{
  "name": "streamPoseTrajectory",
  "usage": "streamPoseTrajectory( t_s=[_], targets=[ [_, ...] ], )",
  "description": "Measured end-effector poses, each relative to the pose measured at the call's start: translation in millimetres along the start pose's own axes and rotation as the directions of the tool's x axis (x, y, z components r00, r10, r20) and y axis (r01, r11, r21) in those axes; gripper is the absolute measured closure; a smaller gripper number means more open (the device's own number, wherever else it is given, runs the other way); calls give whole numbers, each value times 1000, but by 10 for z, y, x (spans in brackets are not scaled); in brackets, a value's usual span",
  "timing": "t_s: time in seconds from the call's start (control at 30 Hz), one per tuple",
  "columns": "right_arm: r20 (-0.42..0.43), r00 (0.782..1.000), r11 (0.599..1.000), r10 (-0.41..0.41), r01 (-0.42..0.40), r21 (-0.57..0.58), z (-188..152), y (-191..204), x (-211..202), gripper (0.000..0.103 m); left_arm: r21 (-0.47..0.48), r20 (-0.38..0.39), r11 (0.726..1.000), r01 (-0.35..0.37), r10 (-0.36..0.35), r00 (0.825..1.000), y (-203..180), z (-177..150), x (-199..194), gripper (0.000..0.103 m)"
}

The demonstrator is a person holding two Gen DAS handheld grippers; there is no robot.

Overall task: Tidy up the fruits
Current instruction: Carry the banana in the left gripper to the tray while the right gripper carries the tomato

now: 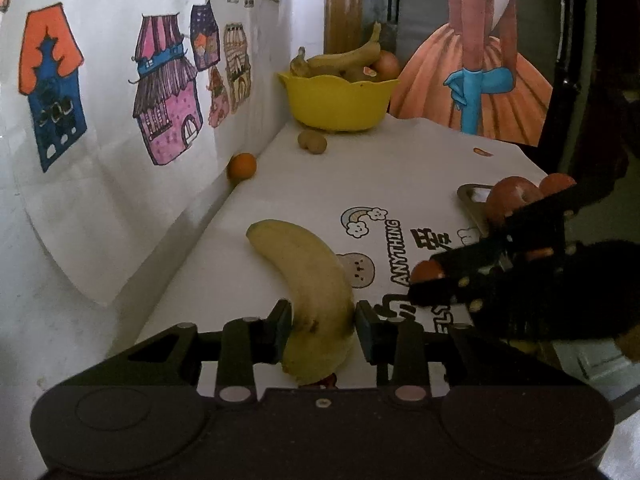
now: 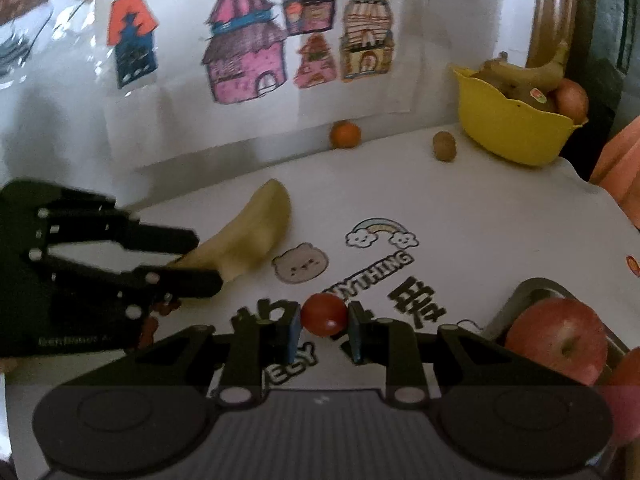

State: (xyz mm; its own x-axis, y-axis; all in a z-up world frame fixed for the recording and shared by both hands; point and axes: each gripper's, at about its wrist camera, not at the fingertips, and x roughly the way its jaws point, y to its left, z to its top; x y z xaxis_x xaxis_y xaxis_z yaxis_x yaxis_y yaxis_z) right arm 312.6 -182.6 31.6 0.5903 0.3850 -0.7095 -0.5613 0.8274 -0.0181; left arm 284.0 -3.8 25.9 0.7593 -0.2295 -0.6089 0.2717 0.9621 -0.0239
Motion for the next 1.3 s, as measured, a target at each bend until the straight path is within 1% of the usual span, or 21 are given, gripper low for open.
streamPoseTrajectory(
  t_s=[0.03,0.1,0.33,0.43,0.6,0.67,0.83,1.07,1.23,1.3],
  targets=[
    [0,1000,1000,-3,3,-6,-9,17,4,75,-9,-5,1000,-1,1,1000,5,20,21,60],
    [2,1000,1000,-4,4,-10,-28,24,5,75,-20,-16,1000,-7,7,1000,9,74,89,58],
    [13,1000,1000,5,-5,-7,-28,3,43,75,-78,-72,997,2,-8,997,54,199,354,58],
    [21,1000,1000,11,-11,-1,-48,-8,37,75,-85,-72,996,-7,1,997,48,227,401,60],
    [41,999,1000,11,-11,16,-60,-7,36,75,-102,-81,995,-4,-4,997,45,243,384,63],
    [49,999,1000,16,-18,24,-86,-9,19,75,-113,-77,994,11,-19,997,46,228,366,63],
    [64,998,999,11,-13,40,-125,-12,-44,75,-111,-79,994,13,-22,997,-33,195,319,63],
    [81,997,999,-12,8,53,-163,-37,-180,75,-122,-57,992,34,-42,997,-136,198,237,64],
    [101,995,997,-28,20,74,-232,-85,-295,75,-132,-39,989,72,-78,996,-218,233,205,64],
    [120,992,996,-31,20,92,-271,-139,-372,75,-122,-52,990,78,-84,995,-285,229,240,64]
  ],
)
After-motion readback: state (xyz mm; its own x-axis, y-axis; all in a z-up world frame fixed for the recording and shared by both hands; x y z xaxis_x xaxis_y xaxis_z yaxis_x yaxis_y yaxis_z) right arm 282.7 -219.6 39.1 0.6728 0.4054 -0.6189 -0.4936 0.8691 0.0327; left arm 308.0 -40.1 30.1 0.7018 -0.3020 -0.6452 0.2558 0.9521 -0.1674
